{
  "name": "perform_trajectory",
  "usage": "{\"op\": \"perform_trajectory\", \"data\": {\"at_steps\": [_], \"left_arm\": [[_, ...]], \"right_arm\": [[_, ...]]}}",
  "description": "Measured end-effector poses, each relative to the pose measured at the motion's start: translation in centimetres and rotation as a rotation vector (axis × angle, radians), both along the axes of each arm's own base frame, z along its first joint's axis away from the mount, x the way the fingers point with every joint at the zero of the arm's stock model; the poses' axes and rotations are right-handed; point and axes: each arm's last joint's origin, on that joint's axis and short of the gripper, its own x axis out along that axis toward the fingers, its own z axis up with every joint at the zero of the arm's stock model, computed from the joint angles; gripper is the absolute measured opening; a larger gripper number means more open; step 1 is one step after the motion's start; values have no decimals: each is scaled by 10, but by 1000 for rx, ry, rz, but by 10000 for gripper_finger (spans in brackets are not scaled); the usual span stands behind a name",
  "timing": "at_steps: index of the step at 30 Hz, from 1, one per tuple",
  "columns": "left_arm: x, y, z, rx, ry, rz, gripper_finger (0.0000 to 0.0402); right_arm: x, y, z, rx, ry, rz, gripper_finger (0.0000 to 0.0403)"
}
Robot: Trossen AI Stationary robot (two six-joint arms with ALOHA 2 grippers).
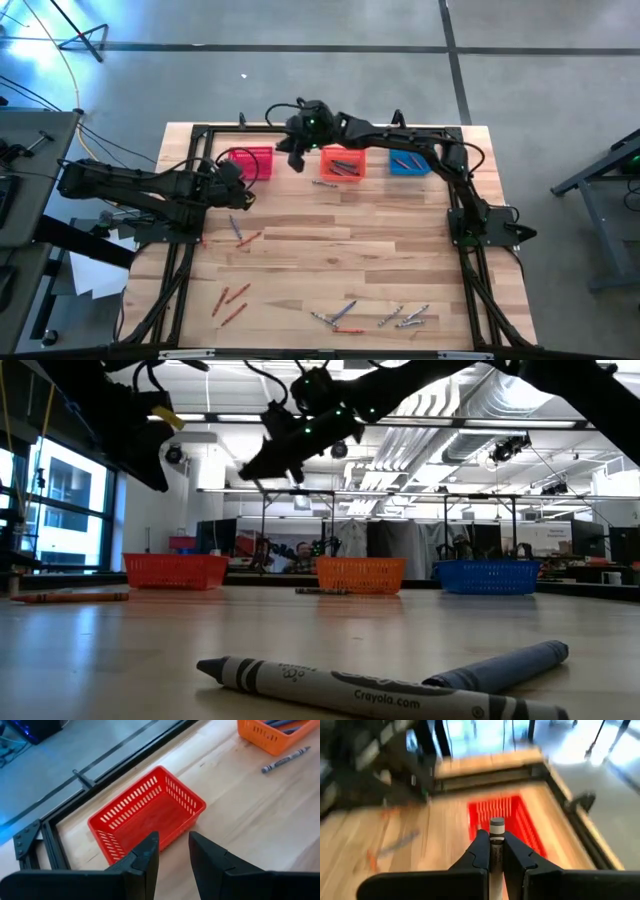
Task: Sort crayons
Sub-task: Put the gray crayon into the red bin
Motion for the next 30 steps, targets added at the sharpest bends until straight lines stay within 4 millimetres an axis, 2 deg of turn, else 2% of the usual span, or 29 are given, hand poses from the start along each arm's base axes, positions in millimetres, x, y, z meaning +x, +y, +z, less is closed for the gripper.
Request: {"op": "perform_trajectory", "data": {"at_steps": [6,12,17,21,26,30], "left_arm": [[0,1,0,2,-26,34,94],[-1,3,1,69,20,19,94],[-3,14,6,264,56,126,94],[-8,27,18,386,30,270,94],[-9,37,32,413,-27,365,94],[-10,43,33,404,-28,405,94]], "right_arm": [[-20,-1,-2,-37,188,38,12],[-37,-20,-9,-19,305,12,12],[-48,-43,-9,-4,303,-46,12],[-55,-60,-7,-30,278,-72,12],[-62,-76,-3,17,201,-12,12],[-66,-85,1,106,110,69,12]]}}
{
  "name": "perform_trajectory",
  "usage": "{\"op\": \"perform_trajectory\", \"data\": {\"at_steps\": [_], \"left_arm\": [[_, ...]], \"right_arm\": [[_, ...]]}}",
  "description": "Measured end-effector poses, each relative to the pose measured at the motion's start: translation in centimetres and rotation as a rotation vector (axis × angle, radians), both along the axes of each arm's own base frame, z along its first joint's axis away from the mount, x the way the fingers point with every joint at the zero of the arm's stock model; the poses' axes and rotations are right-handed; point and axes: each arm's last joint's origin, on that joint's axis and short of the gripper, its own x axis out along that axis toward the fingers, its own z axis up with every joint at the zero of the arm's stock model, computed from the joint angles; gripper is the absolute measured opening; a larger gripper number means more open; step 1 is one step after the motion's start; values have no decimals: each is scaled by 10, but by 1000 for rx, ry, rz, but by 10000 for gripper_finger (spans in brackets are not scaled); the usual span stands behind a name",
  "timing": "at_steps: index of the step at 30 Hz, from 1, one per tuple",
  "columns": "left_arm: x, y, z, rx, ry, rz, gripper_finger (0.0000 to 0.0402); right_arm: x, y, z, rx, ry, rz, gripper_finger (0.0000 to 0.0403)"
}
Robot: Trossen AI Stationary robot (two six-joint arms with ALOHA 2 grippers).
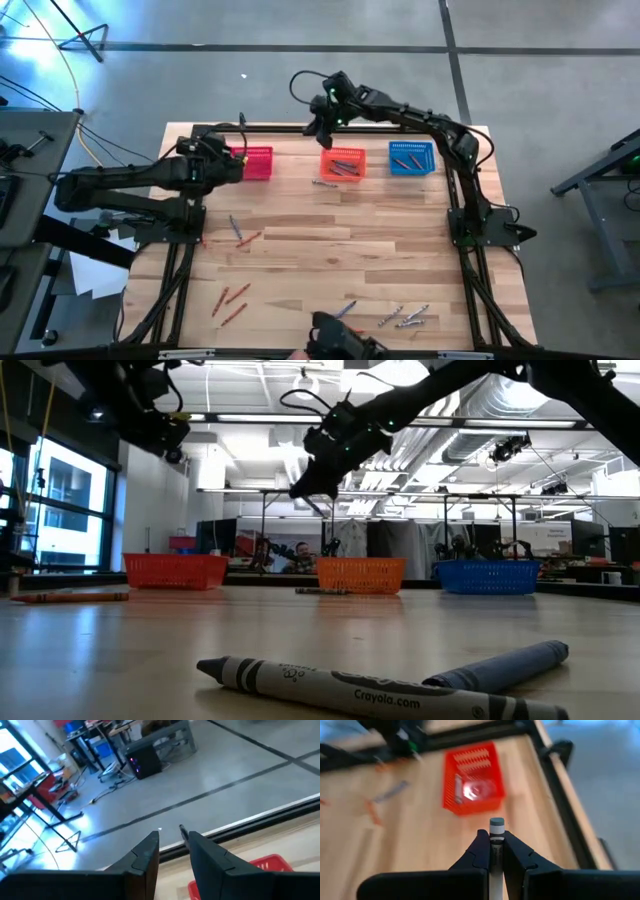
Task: Sort crayons
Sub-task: Put the gray crayon into the red bin
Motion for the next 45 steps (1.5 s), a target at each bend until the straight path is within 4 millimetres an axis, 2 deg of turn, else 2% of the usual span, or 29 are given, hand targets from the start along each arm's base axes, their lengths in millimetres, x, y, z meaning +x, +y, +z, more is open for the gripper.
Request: {"op": "perform_trajectory", "data": {"at_steps": [5,8,13,17,20,26,31,38,45], "left_arm": [[0,7,-1,-70,-194,54,94],[1,10,-3,-146,-230,32,94],[12,15,1,-128,-174,-36,94],[25,17,6,-134,-45,-217,94],[28,15,6,-175,20,-351,94],[29,-9,5,-434,-104,-684,94],[30,-38,9,-516,-161,-864,94],[30,-63,9,-488,-160,-910,94],[28,-70,11,-393,-167,-850,94]], "right_arm": [[-5,-13,9,193,-114,7,12],[-3,-12,12,208,-144,25,12],[17,14,16,85,-205,154,12],[33,39,21,-38,-272,256,12],[40,51,22,-61,-278,269,12],[40,53,20,112,-230,209,12],[44,73,17,116,-193,283,12],[53,98,23,33,-243,378,12],[56,112,36,55,-343,514,12]]}}
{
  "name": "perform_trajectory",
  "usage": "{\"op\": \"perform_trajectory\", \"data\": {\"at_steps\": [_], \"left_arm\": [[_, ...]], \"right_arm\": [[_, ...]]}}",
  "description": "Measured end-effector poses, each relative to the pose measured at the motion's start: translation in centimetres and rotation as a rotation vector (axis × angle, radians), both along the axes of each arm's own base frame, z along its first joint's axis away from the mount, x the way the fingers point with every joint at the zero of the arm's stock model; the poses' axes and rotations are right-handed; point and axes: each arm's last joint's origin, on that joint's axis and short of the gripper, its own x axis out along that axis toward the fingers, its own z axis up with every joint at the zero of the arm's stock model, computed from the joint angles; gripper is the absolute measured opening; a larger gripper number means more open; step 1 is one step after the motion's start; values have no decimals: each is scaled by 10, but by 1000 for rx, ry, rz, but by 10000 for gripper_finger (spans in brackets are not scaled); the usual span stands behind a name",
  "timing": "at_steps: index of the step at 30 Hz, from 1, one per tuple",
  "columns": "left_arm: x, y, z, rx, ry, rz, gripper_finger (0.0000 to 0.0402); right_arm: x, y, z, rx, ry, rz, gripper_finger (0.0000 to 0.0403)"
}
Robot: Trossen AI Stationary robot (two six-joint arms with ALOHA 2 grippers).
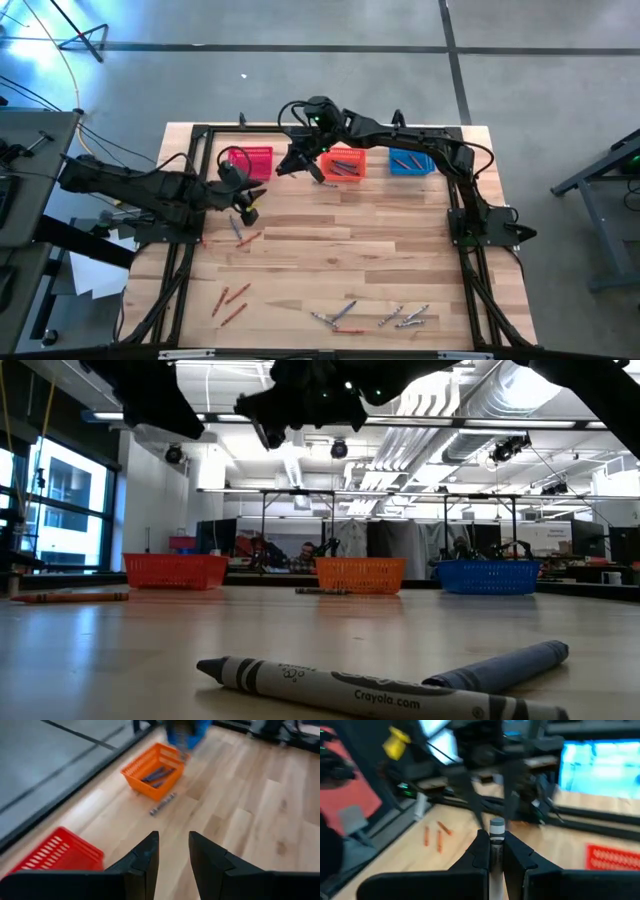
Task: Sort crayons
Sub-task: Put the gray crayon into the red bin
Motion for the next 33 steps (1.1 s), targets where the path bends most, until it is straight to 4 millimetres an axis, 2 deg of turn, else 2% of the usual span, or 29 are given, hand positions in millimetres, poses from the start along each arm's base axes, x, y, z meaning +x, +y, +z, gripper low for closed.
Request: {"op": "perform_trajectory", "data": {"at_steps": [6,18,25,33], "left_arm": [[2,0,2,6,-36,37,94],[10,-3,0,-8,-58,29,105],[11,-3,0,-7,-52,15,131],[17,-4,11,110,-112,-38,169]], "right_arm": [[3,12,5,-9,-50,69,12],[5,22,7,11,-76,147,12],[6,21,9,2,-109,158,12],[8,24,17,-9,-186,183,12]]}}
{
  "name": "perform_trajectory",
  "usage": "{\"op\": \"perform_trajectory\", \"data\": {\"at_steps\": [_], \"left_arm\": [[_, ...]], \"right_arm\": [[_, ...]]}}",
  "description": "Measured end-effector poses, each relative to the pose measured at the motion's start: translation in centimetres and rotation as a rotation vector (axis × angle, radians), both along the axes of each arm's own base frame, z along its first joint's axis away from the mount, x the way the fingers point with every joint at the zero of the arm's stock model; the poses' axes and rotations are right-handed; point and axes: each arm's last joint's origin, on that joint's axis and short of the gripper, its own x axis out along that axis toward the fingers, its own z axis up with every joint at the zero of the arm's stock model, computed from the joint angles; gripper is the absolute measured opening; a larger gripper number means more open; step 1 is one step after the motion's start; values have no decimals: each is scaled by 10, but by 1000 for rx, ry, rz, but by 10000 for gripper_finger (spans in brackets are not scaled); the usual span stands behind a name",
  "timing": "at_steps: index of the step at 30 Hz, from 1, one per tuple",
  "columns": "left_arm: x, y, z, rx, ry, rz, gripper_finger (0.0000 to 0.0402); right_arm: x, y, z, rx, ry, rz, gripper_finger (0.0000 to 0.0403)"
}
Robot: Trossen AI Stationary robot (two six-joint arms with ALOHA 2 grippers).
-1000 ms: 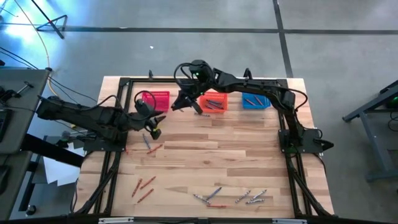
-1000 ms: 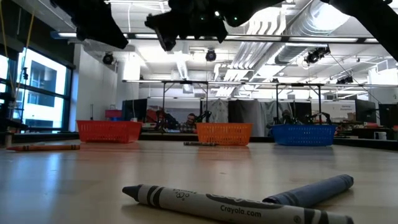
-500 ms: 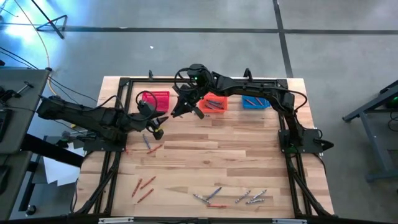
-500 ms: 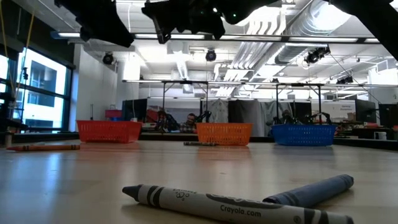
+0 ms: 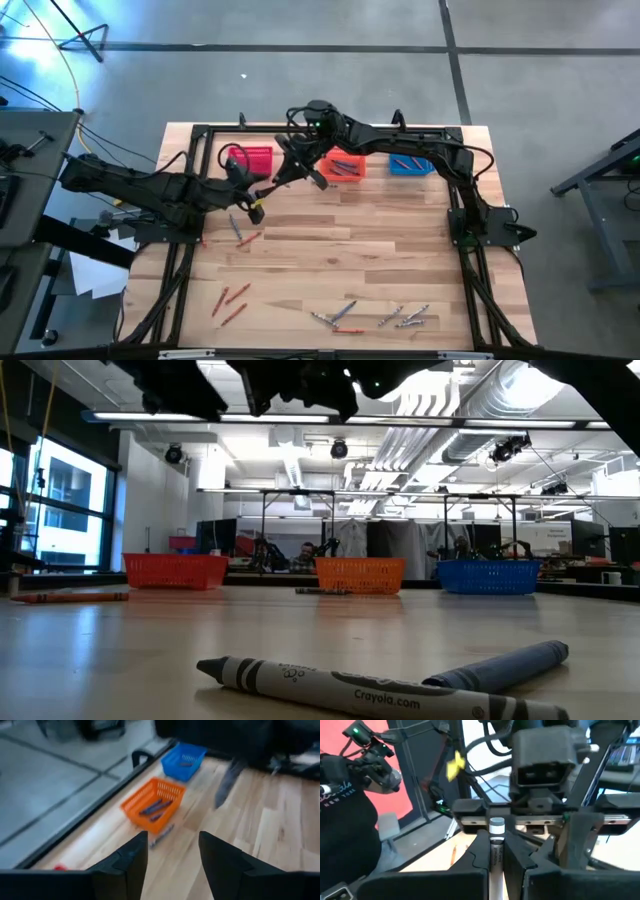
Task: Sort crayons
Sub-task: Put the gray crayon into the red bin
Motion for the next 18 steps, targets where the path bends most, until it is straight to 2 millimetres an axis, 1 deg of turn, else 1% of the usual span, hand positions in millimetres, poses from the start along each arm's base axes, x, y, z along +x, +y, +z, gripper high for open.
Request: {"op": "perform_trajectory", "data": {"at_steps": [4,8,11,18], "left_arm": [[3,-1,7,54,-41,-35,180],[4,-1,8,89,-29,-50,186],[4,0,8,90,-31,-45,187],[6,0,14,77,-99,-45,187]], "right_arm": [[0,0,2,-8,-27,-1,12],[1,-1,3,-10,-37,-2,12],[1,-1,3,-11,-39,-2,12],[1,0,5,-18,-59,0,12]]}}
